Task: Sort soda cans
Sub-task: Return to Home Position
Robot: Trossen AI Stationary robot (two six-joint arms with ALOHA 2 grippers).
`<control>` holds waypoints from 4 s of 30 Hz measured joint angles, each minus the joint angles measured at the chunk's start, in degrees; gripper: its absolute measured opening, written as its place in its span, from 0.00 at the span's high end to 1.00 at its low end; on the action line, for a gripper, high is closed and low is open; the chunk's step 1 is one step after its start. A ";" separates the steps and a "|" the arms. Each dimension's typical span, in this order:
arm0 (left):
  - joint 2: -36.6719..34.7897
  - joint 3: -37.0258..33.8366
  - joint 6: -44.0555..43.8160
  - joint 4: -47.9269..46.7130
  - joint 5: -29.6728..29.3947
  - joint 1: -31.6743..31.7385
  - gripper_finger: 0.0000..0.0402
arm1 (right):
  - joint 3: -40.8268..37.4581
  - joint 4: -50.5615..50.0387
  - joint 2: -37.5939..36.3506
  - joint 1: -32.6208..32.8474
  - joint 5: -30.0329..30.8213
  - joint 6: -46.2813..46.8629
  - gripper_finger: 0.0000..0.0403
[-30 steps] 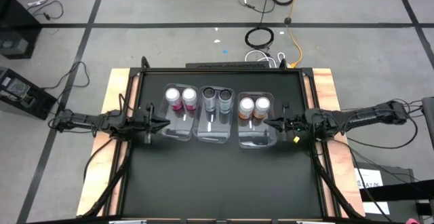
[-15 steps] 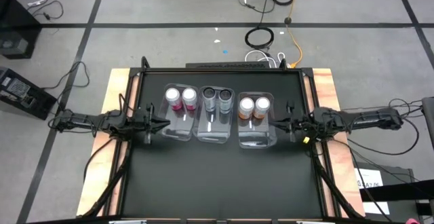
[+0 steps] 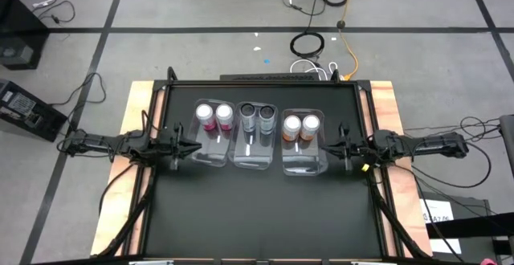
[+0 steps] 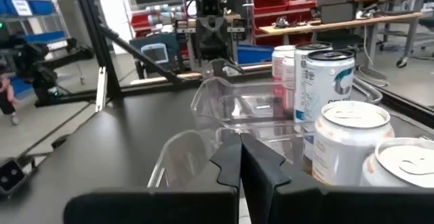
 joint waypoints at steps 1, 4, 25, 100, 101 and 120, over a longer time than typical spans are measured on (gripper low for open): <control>0.02 0.00 0.02 0.02 0.02 0.00 0.89 | -0.01 -0.10 -0.01 0.00 -0.36 -0.43 1.00; 0.02 0.00 0.34 0.00 0.00 0.00 0.89 | -0.02 -0.16 0.27 0.00 -0.47 -1.88 1.00; 0.01 0.00 1.73 0.00 -0.07 0.00 0.89 | -0.04 -0.54 6.78 0.02 -8.93 15.14 1.00; 1.18 -0.01 4.59 0.44 -1.14 0.01 0.89 | -0.04 -0.71 6.78 0.00 -9.06 21.38 1.00; 1.18 -0.02 4.59 0.44 -1.14 0.00 0.89 | -0.04 -0.73 6.78 0.00 -9.06 21.38 1.00; 1.18 -0.02 4.59 0.44 -1.14 0.01 0.89 | -0.04 -0.73 6.78 0.00 -9.06 21.38 1.00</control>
